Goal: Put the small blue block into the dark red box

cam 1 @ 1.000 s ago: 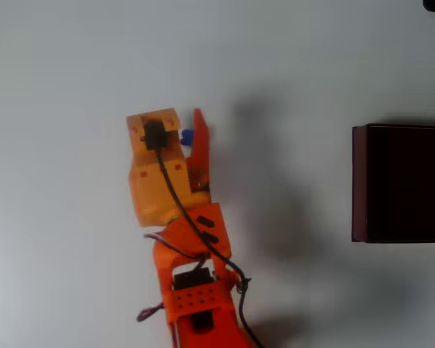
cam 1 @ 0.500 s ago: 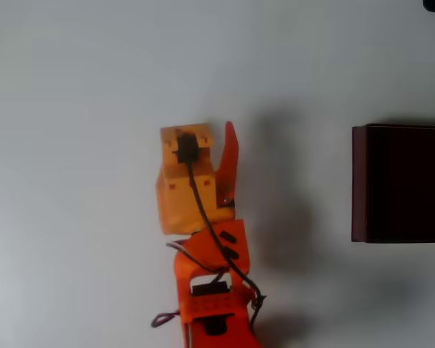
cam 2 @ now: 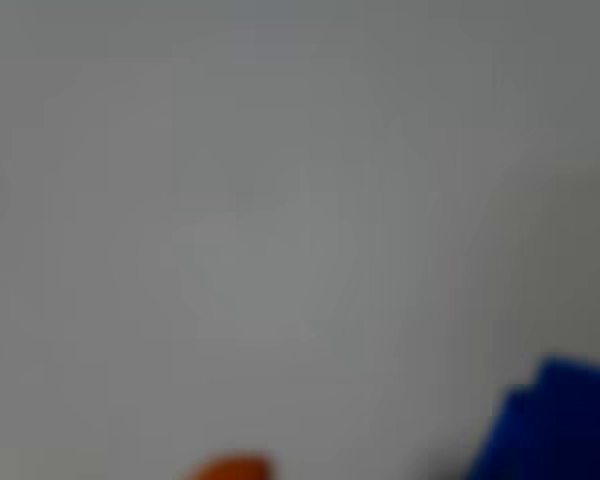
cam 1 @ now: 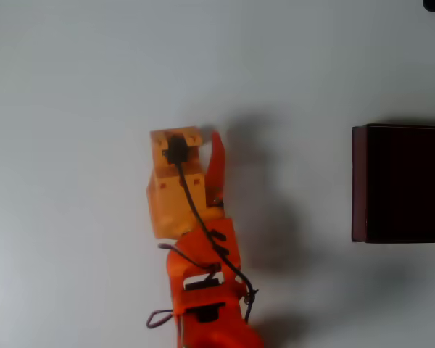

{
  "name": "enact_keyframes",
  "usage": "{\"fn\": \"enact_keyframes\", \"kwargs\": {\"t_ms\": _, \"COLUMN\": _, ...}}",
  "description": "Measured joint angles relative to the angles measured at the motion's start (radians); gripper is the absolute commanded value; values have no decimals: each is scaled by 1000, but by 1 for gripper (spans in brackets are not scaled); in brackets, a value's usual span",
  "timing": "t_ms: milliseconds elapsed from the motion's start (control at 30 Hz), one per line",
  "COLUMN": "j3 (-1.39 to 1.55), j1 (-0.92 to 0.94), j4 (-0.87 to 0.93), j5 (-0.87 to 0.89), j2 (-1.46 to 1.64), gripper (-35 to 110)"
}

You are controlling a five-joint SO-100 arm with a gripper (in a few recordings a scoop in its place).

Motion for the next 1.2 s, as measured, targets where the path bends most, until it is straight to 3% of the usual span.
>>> {"fn": "enact_keyframes", "kwargs": {"t_ms": 467, "j3": -97, "j1": -3, "j4": -176, "j5": 31, "j2": -245, "gripper": 29}}
{"fn": "enact_keyframes", "kwargs": {"t_ms": 1200, "j3": -61, "j1": 6, "j4": -423, "j5": 34, "j2": -370, "gripper": 29}}
